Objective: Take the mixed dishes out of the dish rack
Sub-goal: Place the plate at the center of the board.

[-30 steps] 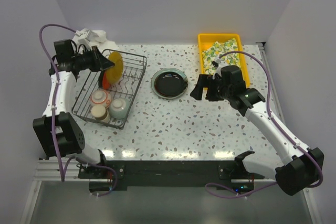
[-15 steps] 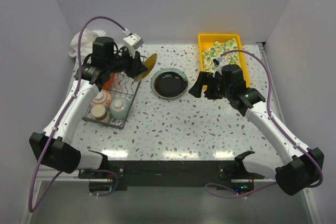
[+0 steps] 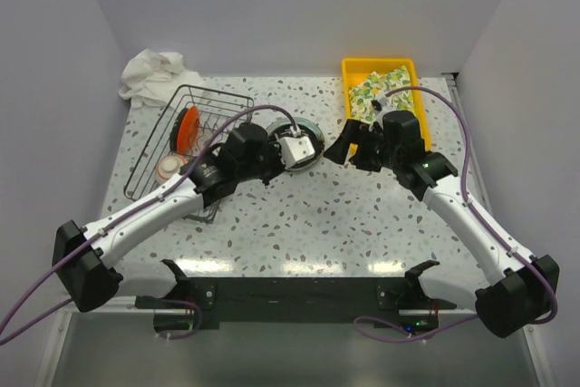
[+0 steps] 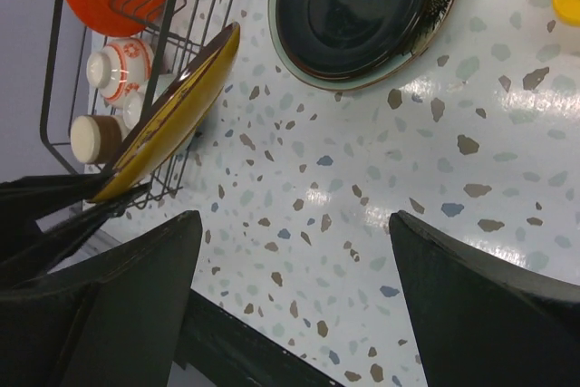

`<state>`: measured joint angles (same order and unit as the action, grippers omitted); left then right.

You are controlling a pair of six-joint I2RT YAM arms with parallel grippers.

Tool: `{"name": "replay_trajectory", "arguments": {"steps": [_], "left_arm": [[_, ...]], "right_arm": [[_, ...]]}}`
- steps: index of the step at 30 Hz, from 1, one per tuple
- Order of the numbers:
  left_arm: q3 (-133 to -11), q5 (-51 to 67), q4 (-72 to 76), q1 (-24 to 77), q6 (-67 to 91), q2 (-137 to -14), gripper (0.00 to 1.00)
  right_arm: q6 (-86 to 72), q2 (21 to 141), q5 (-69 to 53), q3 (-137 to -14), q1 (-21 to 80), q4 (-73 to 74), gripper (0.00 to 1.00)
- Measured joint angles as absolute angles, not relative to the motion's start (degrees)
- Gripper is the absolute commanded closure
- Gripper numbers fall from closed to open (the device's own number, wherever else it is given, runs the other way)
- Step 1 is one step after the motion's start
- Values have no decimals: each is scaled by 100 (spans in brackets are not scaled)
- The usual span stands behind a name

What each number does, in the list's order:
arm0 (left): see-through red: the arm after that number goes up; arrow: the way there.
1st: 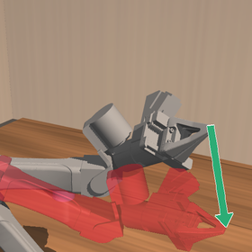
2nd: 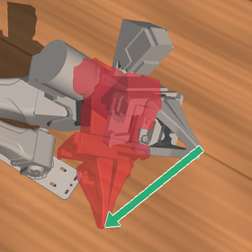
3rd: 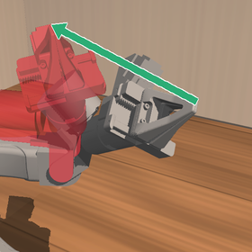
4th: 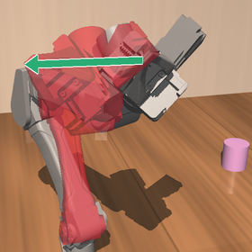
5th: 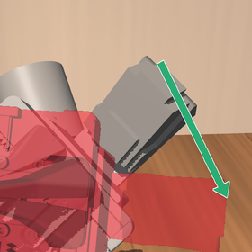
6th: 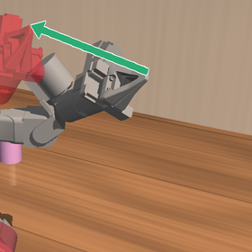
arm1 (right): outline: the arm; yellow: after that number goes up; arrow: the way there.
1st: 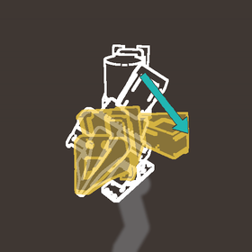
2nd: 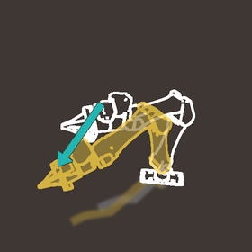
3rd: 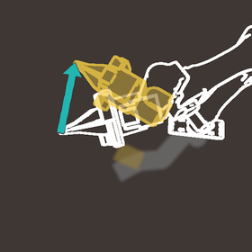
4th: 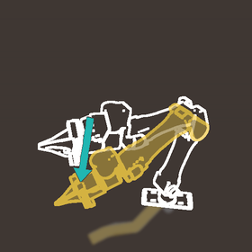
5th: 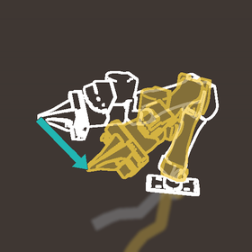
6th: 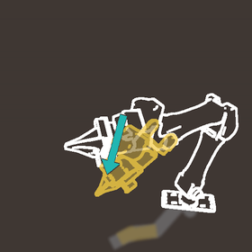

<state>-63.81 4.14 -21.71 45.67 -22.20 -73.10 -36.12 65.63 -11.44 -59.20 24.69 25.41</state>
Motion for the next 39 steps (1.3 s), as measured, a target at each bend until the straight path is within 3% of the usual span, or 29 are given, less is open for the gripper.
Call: {"name": "replay_trajectory", "arguments": {"steps": [9,16,20,24,28,31,34,35,39], "left_arm": [[-5872,-958,-1553,5682,-2971,-7376,100],[-5870,-1520,-1111,6160,-3291,-7631,100],[-5870,-1739,-993,6274,-3444,-7778,100],[-5870,-1863,-980,6340,-3538,-7852,100],[-5863,-1935,-972,6372,-3568,-7876,100],[-5826,-2003,-958,6394,-3570,-7876,100],[-5782,-2062,-950,6429,-3618,-7876,90],[-5769,-2093,-947,6447,-3621,-7876,78],[-5719,-2163,-954,6501,-3540,-7876,51]], "right_arm": [[-4058,6661,-1109,-6344,2469,2709,14],[-4305,7264,-1326,-6462,2469,2722,26],[-4410,7585,-1531,-6460,2469,2744,40],[-4495,7660,-1704,-6425,2469,2694,67],[-4558,7664,-1820,-6383,2469,2609,78],[-4600,7732,-1922,-6368,2469,2561,91],[-4779,7878,-1986,-6359,2469,2523,100],[-4838,7920,-2010,-6353,2467,2519,100],[-4910,8001,-2093,-6329,2471,2477,100]]}}
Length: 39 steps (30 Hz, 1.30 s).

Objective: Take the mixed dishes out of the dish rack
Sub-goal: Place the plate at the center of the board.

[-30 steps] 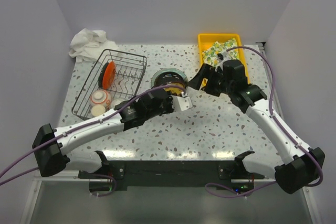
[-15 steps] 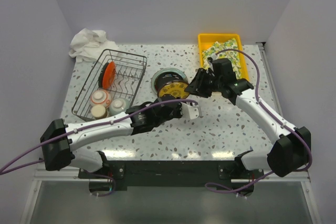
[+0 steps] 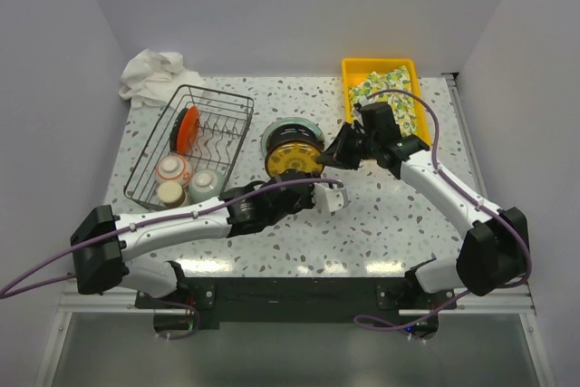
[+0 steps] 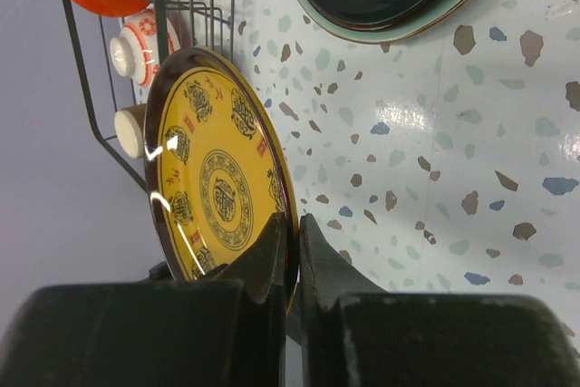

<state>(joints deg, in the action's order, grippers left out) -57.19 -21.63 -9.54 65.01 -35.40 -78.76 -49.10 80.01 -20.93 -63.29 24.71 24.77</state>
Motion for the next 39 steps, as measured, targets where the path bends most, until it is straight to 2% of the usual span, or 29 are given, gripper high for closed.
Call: {"name": "replay_trajectory", "arguments": {"steps": [1,2,4,5,8,11,19,25,33,37,39], "left_arm": [[-5719,-2213,-956,6499,-3500,-7865,45],[-5717,-2259,-952,6490,-3465,-7850,35],[-5666,-2329,-950,6460,-3345,-7762,29],[-5636,-2340,-958,6431,-3280,-7706,22],[-5603,-2228,-1133,6206,-2958,-7441,11],[-5601,-1868,-1352,5666,-2508,-7098,5],[-5579,-982,-1839,3557,-1376,-5900,4],[-5579,-270,-2204,1863,-596,-5649,4],[-5483,-78,-2569,1540,-95,-5354,4],[-5448,-60,-2672,1538,-14,-5172,4],[-5446,-58,-2724,1538,3,-5098,3]], "right_arm": [[-4884,8001,-2084,-6329,2475,2467,100],[-4862,8001,-2082,-6329,2475,2462,100],[-4849,8025,-2053,-6326,2473,2447,100],[-4840,8040,-2036,-6326,2473,2429,100],[-4836,8136,-1949,-6326,2471,2349,100],[-4899,8263,-1865,-6324,2469,2104,100],[-4858,9035,-1437,-6405,2270,1584,100],[-4768,9784,-1247,-6764,2121,1492,100],[-4683,10652,-1232,-7500,2121,1253,100],[-4654,11028,-1236,-7776,2121,1199,93],[-4637,11146,-1240,-7822,2121,1199,86]]}}
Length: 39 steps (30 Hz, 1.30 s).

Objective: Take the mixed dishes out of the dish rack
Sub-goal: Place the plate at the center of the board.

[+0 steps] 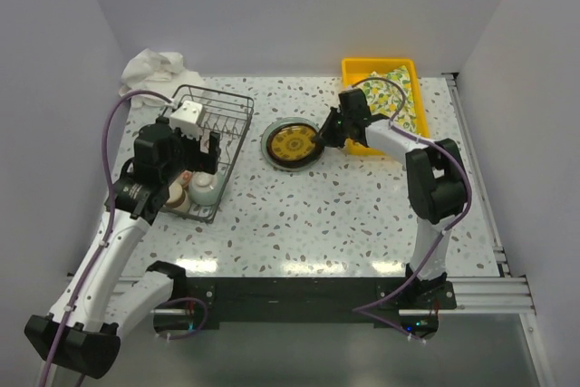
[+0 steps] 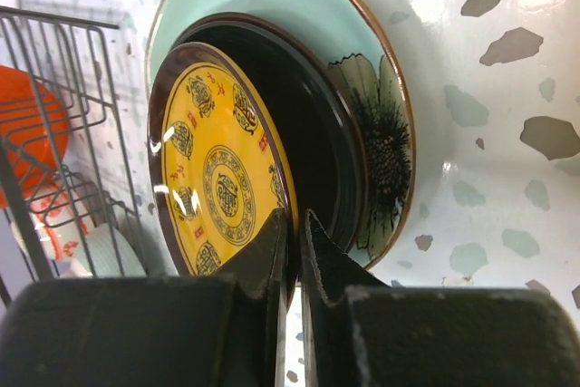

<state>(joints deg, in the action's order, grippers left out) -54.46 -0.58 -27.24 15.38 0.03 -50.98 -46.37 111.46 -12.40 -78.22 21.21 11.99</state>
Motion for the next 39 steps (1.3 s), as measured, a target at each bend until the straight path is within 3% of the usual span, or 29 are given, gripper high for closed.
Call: {"name": "replay_trajectory", "arguments": {"steps": [2,10,26,34,39], "left_arm": [[-5446,-58,-2753,1538,27,-5059,3],[-5354,-43,-2799,1535,43,-5022,3],[-5349,-10,-2797,1511,45,-5028,3],[-5352,-200,-2799,1500,150,-5205,3],[-5470,-454,-2810,1374,189,-5758,5]], "right_arm": [[-4602,11255,-1253,-7865,2121,1243,77],[-4287,11373,-1253,-8318,2126,1688,58],[-3662,11441,-1000,-8842,2283,2703,49],[-3481,11386,-974,-8829,2340,2882,37],[-3188,10558,-950,-8318,2386,2956,27]]}}
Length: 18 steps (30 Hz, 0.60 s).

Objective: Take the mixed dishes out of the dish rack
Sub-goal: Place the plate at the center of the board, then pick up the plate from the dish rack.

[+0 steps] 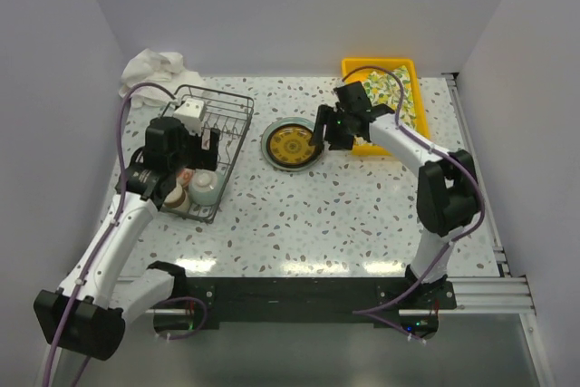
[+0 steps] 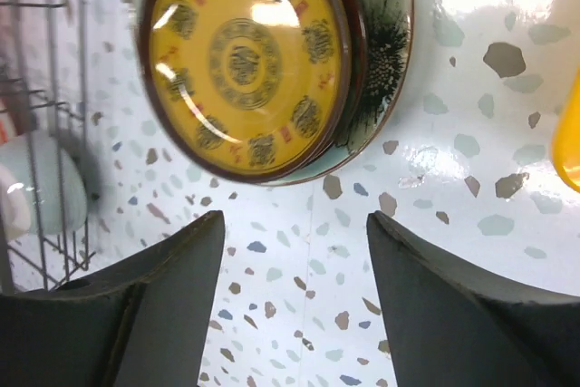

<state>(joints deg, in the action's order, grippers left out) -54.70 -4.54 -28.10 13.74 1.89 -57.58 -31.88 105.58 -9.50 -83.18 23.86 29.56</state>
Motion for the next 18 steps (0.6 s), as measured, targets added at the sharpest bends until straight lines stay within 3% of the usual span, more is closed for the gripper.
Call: {"name": "replay_trajectory", "arguments": {"steps": [6,14,18], "left_arm": [[-6152,-541,-2720,941,167,-6702,11],[-6976,-429,-2534,281,36,-7977,38],[-7312,-204,-2604,-23,-75,-8466,45]], "right_arm": [[-2821,9039,-1004,-7485,2416,2882,16],[-2609,7924,-1212,-6536,2436,2840,13],[-2530,7634,-1299,-6272,2438,2842,12]]}}
